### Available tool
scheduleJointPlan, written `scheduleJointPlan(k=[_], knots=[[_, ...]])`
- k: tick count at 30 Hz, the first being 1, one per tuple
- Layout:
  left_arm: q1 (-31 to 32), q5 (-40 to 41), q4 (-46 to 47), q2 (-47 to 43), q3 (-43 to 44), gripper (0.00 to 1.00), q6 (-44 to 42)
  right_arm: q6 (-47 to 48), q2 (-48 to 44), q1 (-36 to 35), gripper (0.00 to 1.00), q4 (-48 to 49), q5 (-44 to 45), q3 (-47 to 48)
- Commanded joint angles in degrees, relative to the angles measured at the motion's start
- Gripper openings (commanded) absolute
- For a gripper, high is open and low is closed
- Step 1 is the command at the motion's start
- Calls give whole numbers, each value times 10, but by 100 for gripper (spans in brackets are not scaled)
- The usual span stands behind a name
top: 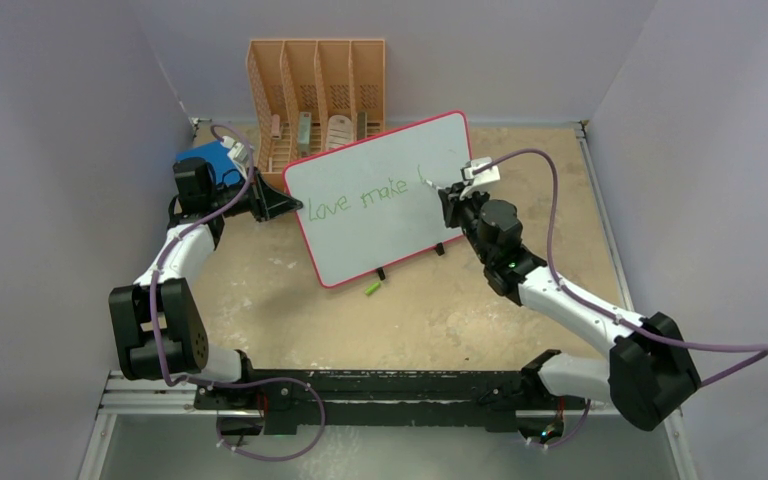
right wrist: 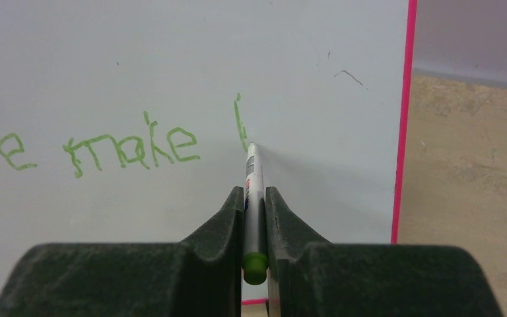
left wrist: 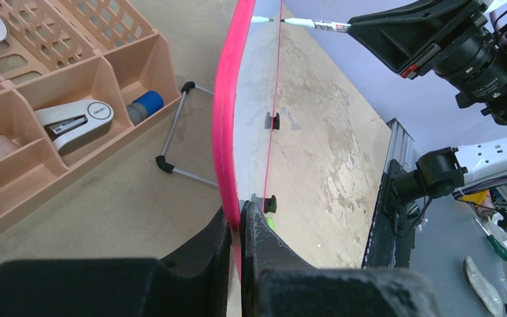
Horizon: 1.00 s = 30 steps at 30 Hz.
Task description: Write a sentence on the whiteboard
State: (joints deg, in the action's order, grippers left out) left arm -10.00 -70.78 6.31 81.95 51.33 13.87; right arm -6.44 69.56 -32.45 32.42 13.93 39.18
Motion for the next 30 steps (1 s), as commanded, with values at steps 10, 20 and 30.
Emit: scheduleJointPlan(k=[10,20,30], knots=[[1,2,28,-24,15,0,-27,20,-8,4,0,56,8,37],[1,2,29,-24,15,0,-27,25,11,8,0,65,7,48],[1,1,29,-23,14,0,-27,25,30,11,0,71,5,48]])
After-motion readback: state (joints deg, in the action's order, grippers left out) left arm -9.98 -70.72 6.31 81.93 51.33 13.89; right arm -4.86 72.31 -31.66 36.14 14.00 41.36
